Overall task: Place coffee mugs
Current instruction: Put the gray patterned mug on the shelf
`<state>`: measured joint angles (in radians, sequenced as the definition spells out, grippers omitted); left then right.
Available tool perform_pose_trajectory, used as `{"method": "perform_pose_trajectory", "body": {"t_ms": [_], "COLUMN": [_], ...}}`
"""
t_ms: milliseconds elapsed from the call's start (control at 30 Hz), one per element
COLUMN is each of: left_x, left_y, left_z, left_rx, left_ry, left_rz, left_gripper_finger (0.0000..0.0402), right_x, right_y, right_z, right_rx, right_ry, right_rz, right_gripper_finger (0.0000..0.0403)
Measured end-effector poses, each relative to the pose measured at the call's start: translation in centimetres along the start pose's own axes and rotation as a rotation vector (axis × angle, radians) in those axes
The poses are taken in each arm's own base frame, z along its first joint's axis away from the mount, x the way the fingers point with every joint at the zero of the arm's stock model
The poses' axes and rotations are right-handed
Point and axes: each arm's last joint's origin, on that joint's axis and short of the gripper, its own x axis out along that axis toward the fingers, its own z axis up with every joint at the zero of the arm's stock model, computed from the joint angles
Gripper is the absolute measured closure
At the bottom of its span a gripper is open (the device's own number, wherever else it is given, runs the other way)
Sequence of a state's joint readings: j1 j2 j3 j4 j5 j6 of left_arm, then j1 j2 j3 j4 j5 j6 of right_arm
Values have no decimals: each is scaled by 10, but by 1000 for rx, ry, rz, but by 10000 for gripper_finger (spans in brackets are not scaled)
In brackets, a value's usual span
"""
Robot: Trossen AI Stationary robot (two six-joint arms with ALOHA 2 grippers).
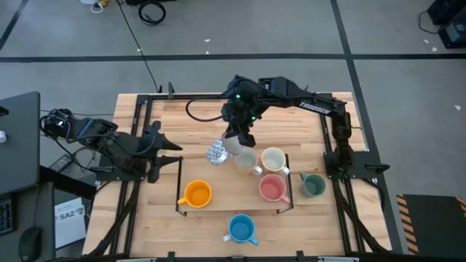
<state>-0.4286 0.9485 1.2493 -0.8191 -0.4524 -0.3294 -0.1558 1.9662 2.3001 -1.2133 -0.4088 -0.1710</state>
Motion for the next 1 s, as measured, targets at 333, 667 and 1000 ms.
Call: {"method": "perform_pose_trajectory", "body": {"t_ms": [333,667,1000], "left_x": [28,64,72], "left_y": [-12,-32,-18], "left_z": [10,18,13], "left_rx": [-20,72,218], "left_ry": [-100,-152,-81], "left_rz": [186,205,427], "left_gripper_finger": [246,246,246], "right_x": [-1,-1,21], "right_y": [0,-1,9], "right_z": [0,-3,-1], "right_rx": [-5,109,86], "right_ry": [3,31,65], "right_rz": [-24,-71,-33], "right_gripper_finger": [375,375,375]}}
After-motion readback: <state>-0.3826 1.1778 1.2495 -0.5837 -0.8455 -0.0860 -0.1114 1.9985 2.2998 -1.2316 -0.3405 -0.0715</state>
